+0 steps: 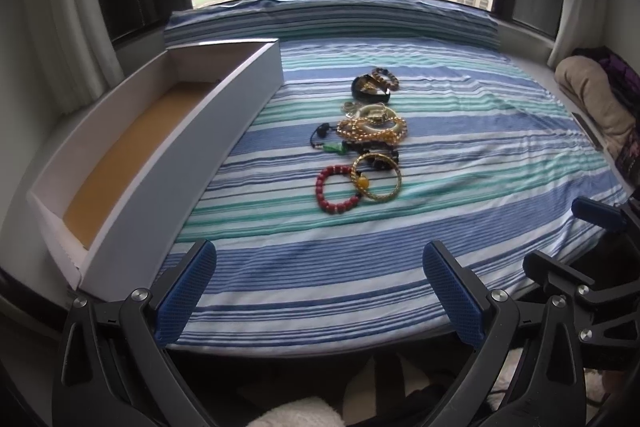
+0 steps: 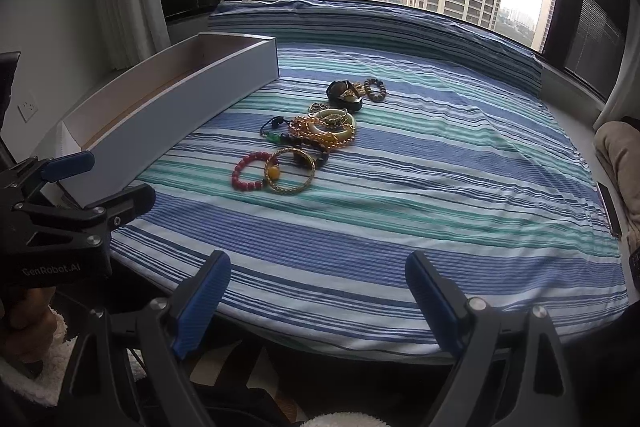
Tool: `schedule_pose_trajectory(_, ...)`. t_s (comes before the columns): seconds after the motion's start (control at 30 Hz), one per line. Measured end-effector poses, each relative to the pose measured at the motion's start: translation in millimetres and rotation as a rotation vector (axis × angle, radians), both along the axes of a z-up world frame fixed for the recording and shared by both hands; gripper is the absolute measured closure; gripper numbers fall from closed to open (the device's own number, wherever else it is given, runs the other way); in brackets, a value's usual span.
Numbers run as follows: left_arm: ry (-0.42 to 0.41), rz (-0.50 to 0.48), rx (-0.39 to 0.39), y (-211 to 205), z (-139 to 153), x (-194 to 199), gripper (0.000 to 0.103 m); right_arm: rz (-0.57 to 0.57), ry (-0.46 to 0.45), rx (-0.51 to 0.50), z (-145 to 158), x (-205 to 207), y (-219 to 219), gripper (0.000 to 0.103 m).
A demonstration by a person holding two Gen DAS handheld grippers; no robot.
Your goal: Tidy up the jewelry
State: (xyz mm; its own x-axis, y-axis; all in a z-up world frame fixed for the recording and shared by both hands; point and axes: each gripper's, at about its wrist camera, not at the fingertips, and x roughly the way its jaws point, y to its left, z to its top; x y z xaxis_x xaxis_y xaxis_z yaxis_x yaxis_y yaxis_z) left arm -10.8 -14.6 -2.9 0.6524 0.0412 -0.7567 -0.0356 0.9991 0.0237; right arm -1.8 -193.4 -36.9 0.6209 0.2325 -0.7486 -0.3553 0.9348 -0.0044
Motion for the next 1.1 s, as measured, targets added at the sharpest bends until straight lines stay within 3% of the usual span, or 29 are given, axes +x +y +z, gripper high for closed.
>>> schedule_pose_trajectory(1.1,0.020,-0.021,0.002,-7.0,-4.0,2.1,0.000,0.005,0.024,0.044,-1.7,3.4,-6.7,0.012)
